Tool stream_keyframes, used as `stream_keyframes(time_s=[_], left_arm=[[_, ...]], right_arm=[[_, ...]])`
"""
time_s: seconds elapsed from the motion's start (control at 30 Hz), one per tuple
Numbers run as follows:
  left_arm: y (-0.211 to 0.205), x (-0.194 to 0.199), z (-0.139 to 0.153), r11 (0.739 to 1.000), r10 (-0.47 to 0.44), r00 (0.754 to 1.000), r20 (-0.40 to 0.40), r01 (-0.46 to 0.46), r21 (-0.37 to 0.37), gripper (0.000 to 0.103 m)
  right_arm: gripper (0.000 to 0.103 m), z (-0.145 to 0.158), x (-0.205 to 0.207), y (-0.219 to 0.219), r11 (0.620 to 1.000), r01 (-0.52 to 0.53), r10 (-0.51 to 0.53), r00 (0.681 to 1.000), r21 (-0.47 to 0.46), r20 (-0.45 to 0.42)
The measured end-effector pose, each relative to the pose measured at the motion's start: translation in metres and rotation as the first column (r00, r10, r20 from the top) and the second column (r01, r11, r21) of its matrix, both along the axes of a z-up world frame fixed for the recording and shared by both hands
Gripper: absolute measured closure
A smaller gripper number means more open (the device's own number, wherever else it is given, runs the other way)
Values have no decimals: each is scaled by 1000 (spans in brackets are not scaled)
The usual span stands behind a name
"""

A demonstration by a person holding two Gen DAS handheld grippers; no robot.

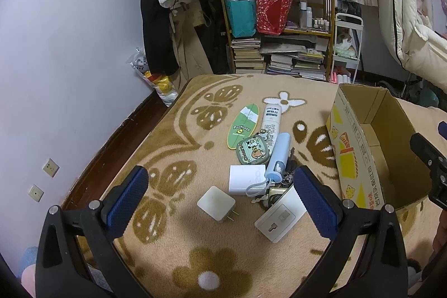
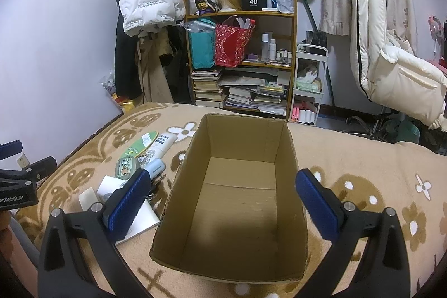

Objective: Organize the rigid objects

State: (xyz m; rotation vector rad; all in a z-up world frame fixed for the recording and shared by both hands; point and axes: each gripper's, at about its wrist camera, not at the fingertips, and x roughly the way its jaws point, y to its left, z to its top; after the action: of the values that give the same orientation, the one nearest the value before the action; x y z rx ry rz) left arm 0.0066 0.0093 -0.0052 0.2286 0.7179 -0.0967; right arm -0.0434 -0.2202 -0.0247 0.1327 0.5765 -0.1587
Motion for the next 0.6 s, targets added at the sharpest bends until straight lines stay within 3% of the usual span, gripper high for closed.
stream_keyframes(time_s=[0.6], left_arm=[[2,-1,-1,1000,0,1000,-3,0,1,0]], right_arm=[[0,-2,1,1,1000,0,0,1000,-9,-5]])
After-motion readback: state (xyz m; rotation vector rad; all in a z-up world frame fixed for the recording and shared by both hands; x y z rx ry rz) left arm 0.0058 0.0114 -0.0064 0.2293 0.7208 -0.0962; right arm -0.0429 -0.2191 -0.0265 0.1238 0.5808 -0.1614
